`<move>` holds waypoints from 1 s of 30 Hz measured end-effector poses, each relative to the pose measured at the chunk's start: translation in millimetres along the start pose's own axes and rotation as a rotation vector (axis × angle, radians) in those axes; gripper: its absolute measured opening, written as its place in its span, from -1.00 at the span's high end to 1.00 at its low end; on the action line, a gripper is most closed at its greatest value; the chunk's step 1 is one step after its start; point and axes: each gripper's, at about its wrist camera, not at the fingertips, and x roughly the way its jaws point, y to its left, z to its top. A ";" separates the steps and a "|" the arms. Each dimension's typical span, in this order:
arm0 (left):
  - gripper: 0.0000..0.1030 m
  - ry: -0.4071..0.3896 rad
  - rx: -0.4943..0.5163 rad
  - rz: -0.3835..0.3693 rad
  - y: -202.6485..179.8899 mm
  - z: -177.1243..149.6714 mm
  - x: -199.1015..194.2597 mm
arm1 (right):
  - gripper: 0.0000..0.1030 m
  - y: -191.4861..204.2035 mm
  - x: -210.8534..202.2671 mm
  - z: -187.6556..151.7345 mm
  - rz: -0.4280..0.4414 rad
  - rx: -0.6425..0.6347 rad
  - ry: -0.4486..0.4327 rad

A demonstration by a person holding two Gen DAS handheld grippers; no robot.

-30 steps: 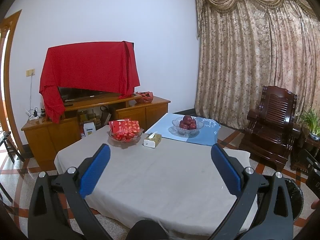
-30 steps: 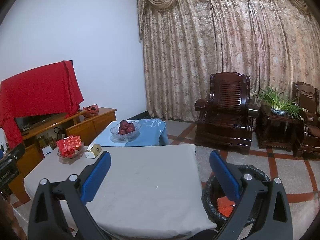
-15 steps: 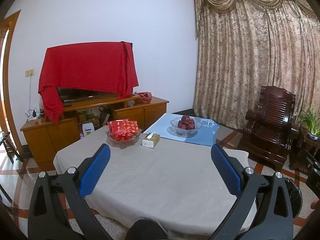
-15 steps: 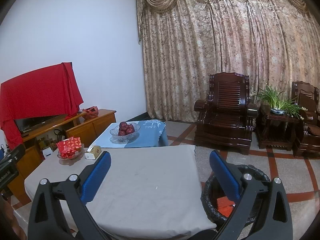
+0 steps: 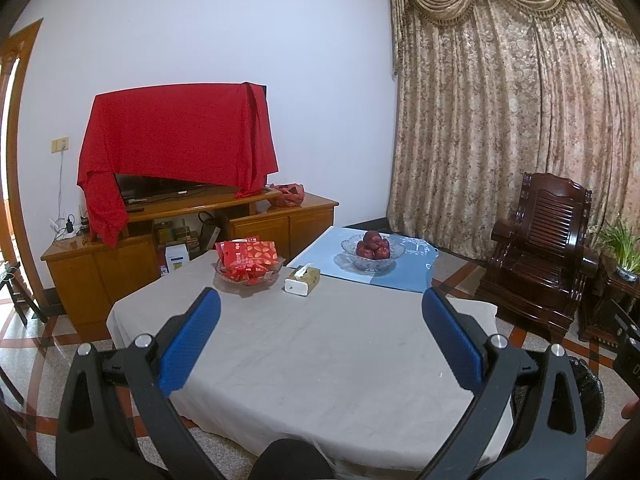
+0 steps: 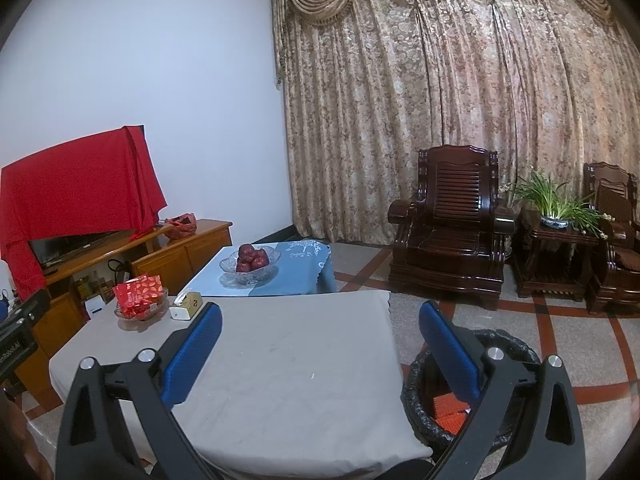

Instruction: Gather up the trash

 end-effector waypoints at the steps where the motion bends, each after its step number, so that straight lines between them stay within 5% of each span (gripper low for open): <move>1: -0.90 0.000 -0.001 0.000 -0.2 0.3 -0.4 | -0.88 -0.1 0.1 -0.1 0.000 0.000 0.000; 30: -0.90 -0.002 -0.003 -0.001 -2.3 -0.8 -2.3 | -0.88 2.8 -3.6 3.0 -0.004 0.002 -0.008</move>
